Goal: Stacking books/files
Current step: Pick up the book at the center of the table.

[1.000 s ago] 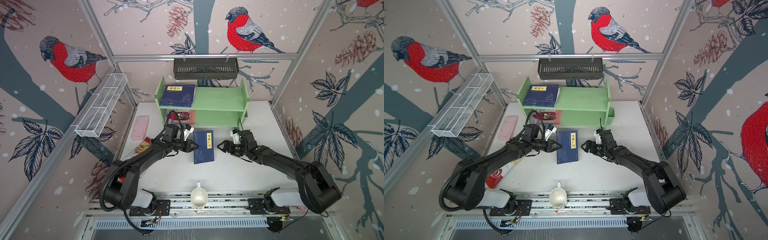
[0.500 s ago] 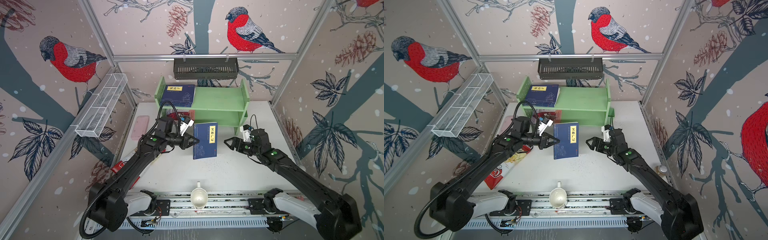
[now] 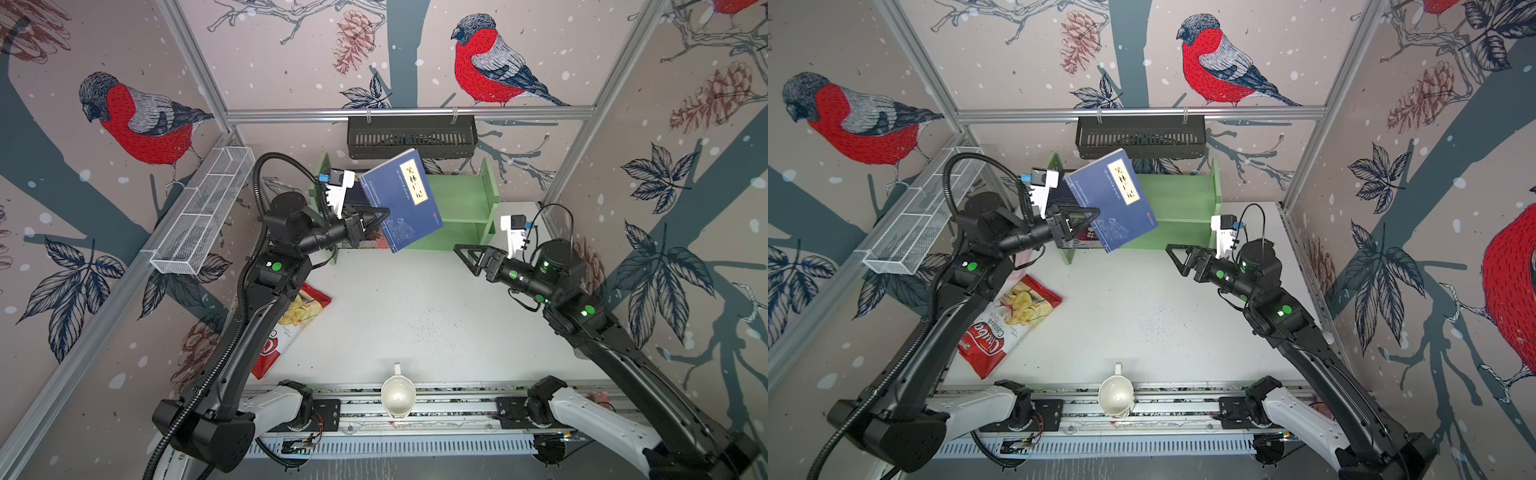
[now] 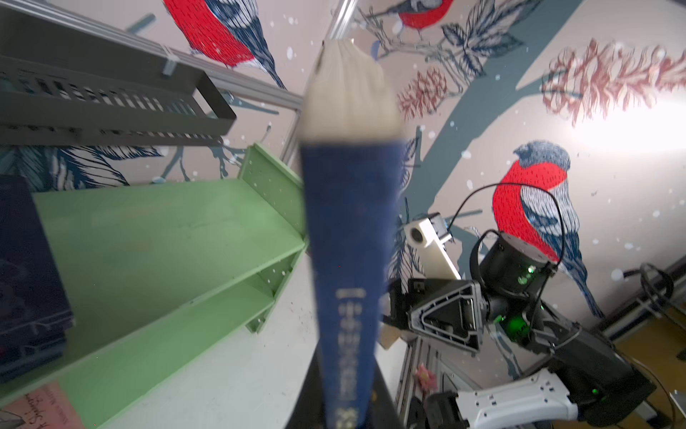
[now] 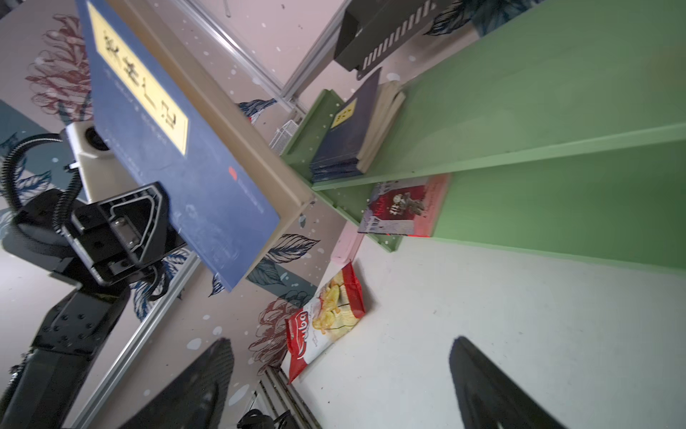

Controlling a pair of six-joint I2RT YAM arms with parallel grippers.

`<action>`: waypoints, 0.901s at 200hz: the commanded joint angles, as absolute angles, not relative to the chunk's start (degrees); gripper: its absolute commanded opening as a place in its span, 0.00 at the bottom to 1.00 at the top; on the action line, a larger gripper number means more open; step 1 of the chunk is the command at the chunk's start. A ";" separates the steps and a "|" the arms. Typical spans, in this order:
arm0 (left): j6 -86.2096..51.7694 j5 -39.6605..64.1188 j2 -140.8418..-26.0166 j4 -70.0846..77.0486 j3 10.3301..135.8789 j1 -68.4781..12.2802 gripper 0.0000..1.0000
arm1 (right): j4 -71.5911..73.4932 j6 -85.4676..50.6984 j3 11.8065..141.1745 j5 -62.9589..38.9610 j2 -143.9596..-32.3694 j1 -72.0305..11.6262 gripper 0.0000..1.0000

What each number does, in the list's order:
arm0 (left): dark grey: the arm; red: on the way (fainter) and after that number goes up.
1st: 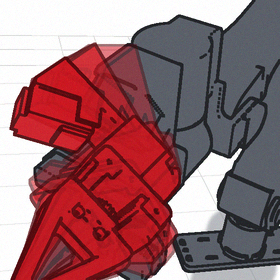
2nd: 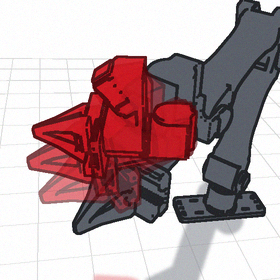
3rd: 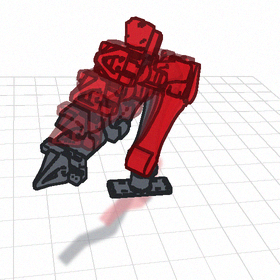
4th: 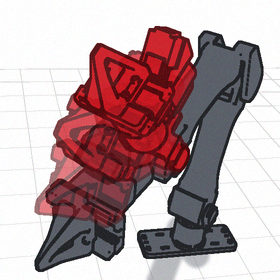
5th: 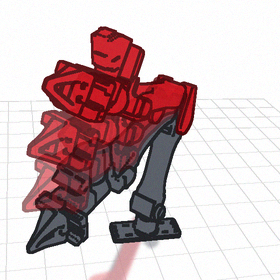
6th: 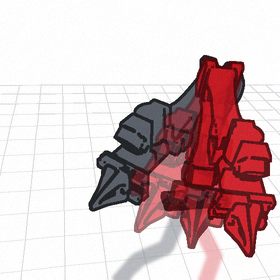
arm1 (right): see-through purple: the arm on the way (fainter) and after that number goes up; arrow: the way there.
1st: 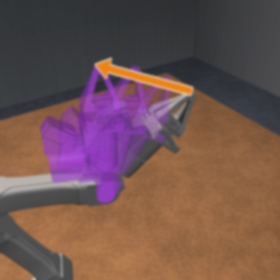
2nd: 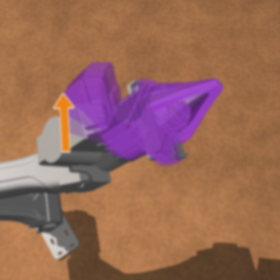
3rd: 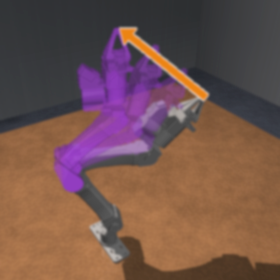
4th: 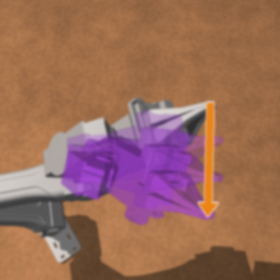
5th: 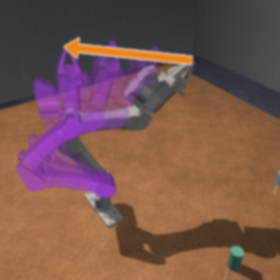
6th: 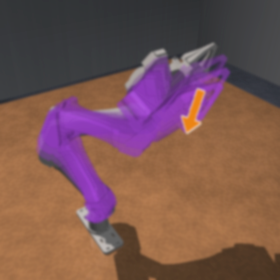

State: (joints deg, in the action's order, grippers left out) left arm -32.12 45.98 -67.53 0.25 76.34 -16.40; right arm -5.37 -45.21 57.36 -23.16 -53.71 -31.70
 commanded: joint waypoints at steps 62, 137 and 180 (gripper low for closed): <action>-81.90 43.80 -69.58 52.40 60.44 -3.46 0.00 | 10.33 -47.46 72.03 -27.95 -72.32 -40.40 0.92; -82.22 39.77 -70.05 46.64 59.62 -2.36 0.00 | 19.80 -50.57 85.21 -30.71 -89.72 -40.46 0.90; -85.56 39.41 -73.25 49.65 59.72 -2.64 0.00 | 22.58 -52.55 90.38 -32.20 -96.37 -39.73 0.87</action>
